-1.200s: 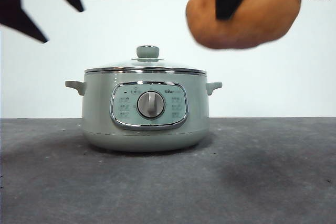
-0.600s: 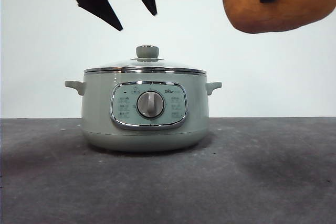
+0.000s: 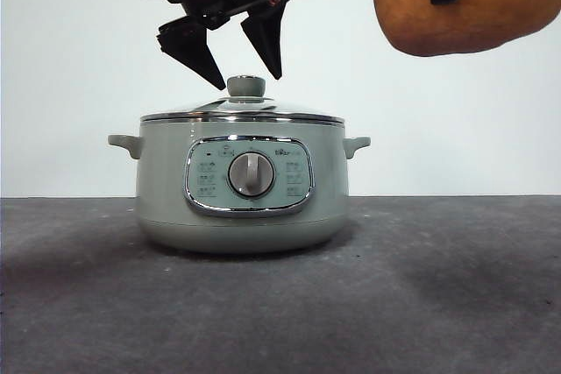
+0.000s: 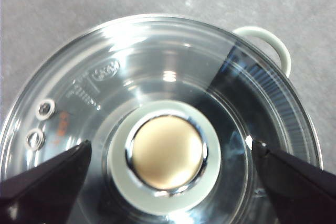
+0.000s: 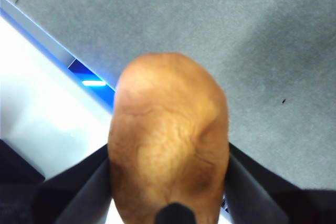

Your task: Pick up the potato,open the lid,put the potato in the pot,close the lid

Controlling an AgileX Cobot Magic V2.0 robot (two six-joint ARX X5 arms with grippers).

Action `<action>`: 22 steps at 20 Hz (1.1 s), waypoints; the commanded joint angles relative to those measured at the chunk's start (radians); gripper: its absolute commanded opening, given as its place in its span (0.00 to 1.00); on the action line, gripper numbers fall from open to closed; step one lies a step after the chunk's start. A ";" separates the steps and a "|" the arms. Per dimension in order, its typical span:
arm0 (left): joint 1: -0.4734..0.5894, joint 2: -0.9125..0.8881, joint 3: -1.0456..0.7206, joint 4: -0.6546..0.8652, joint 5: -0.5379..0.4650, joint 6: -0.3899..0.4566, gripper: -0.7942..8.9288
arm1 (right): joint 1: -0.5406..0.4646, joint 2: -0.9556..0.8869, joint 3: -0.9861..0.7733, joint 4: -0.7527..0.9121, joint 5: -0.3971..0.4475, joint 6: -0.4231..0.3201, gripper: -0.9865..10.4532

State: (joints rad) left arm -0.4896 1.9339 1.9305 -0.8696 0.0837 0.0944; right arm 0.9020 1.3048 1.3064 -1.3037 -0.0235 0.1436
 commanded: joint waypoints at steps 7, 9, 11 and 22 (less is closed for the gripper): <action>-0.022 0.036 0.003 0.002 -0.045 0.003 0.56 | 0.002 -0.001 0.000 0.032 0.002 0.010 0.08; -0.022 0.035 0.003 0.000 -0.044 0.003 0.40 | 0.002 -0.001 0.000 0.032 0.002 0.010 0.08; -0.022 0.036 0.003 0.000 -0.043 0.003 0.23 | 0.002 -0.001 0.000 0.034 0.002 0.010 0.08; -0.018 0.032 0.039 0.008 -0.050 0.003 0.07 | 0.001 0.000 0.000 0.106 0.043 0.010 0.08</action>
State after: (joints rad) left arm -0.5064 1.9640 1.9549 -0.8913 0.0284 0.0937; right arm 0.9020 1.3041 1.3064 -1.1984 0.0219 0.1459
